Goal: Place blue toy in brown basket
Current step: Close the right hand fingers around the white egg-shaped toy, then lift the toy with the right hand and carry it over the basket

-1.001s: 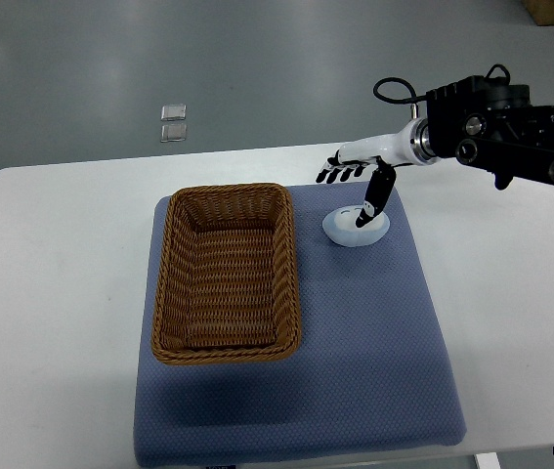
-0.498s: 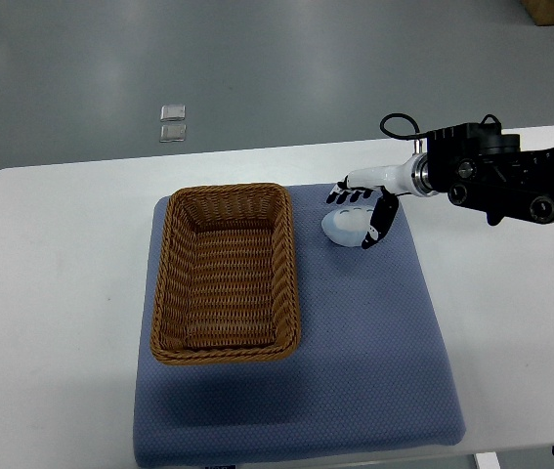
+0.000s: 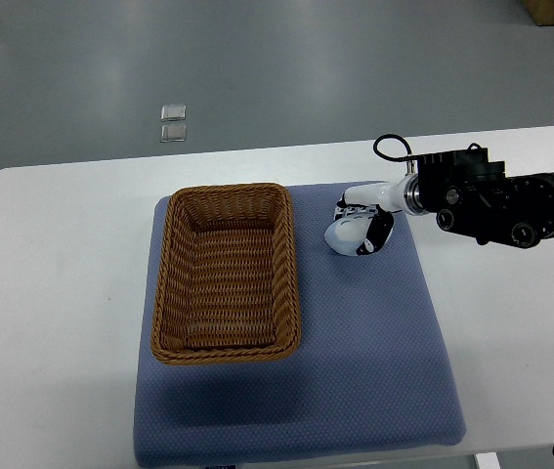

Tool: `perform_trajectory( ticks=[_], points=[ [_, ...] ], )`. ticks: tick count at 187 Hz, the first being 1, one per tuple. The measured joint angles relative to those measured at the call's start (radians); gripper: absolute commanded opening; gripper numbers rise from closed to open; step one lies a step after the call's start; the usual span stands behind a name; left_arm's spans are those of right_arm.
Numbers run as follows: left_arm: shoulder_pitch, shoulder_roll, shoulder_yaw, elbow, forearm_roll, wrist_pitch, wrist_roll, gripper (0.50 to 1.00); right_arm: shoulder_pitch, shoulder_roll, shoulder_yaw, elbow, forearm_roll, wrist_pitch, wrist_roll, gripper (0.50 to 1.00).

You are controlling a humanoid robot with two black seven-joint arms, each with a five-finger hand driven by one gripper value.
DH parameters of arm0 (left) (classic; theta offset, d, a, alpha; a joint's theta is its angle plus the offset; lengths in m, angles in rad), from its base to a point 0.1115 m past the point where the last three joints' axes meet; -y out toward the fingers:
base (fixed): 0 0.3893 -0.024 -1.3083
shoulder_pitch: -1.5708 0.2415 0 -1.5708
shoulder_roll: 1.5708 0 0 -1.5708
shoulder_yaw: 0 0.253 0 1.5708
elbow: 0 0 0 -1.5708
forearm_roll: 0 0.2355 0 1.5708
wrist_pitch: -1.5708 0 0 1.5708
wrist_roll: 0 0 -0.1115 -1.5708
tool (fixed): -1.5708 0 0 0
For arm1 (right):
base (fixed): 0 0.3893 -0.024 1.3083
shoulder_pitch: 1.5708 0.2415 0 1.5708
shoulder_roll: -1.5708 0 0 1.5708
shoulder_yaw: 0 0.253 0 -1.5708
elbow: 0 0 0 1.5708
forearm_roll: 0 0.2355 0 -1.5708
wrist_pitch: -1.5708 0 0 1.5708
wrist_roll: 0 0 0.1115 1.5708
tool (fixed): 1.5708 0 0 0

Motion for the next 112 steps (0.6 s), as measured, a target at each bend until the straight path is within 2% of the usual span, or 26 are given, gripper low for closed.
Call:
perform_trajectory(
  ticks=[41, 80, 112],
  points=[
    [0.0, 0.0, 0.0, 0.0, -0.001, 0.0, 0.0, 1.0, 0.05, -0.055, 0.017, 0.022, 0.012, 0.04, 0.001, 0.545],
    [0.0, 0.0, -0.002, 0.001, -0.002, 0.001, 0.0, 1.0, 0.202, -0.126, 0.03, 0.15, 0.084, 0.068, 0.001, 0.556],
    [0.0, 0.0, -0.002, 0.002, -0.002, 0.001, 0.0, 1.0, 0.31, -0.099, 0.036, 0.198, 0.22, 0.091, 0.0, 0.568]
  ],
)
